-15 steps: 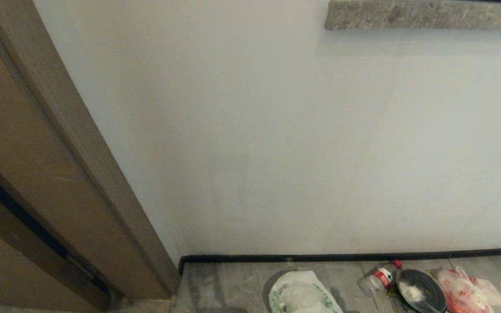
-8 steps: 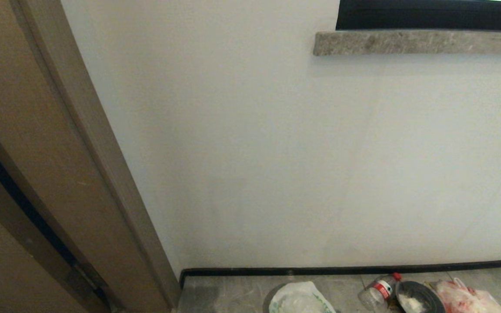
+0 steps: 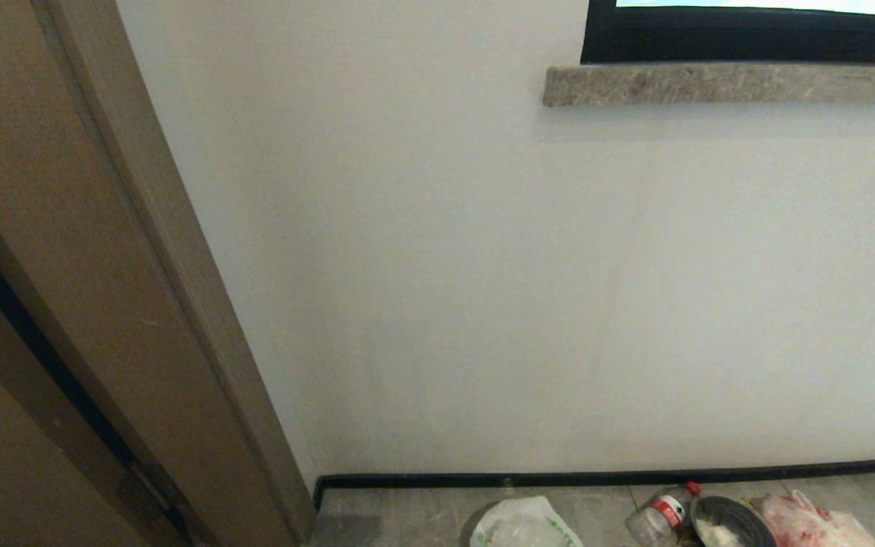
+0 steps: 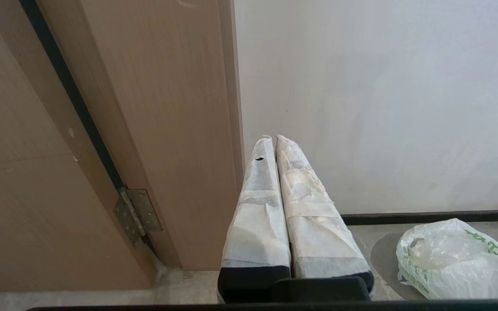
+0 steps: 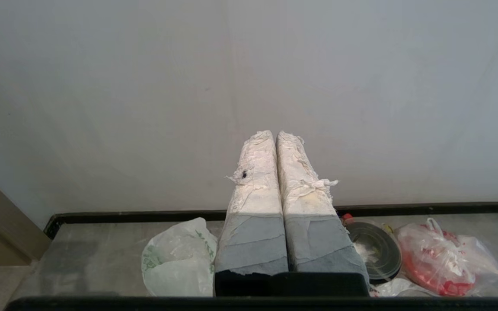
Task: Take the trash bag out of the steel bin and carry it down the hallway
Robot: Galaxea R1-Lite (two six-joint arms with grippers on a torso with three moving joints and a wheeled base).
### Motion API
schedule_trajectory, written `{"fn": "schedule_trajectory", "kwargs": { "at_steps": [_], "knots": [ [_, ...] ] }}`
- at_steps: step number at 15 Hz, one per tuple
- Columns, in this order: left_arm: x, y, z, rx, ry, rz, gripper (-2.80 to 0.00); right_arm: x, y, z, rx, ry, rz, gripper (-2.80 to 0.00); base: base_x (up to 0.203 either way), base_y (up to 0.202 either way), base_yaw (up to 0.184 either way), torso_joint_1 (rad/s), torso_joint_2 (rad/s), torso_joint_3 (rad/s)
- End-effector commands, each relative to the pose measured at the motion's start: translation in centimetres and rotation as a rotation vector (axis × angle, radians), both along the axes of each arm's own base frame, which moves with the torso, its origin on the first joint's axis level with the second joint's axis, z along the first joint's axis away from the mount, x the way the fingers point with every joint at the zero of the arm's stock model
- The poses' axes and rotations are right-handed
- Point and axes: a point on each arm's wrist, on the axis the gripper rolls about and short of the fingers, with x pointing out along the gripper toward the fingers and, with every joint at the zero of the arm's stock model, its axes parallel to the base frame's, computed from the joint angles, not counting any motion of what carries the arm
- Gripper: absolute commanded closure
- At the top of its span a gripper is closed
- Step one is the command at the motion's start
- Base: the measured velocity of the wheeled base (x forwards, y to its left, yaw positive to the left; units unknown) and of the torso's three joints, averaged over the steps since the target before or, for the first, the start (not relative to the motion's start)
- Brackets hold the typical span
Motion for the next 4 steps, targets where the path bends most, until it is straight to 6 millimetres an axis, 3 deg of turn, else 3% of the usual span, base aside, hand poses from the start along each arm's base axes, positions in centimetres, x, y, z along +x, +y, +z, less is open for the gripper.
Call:
{"fn": "schedule_trajectory", "kwargs": {
  "at_steps": [1,4],
  "knots": [
    [0.0,0.0,0.0,0.0,-0.001,0.0,0.0,0.01,0.0,0.01,0.0,0.0,0.0,0.0,0.0,0.0,0.0,0.0,0.0,0.0],
    [0.0,0.0,0.0,0.0,-0.001,0.0,0.0,0.01,0.0,0.0,0.001,0.001,0.0,0.0,0.0,0.0,0.0,0.0,0.0,0.0]
  ]
}}
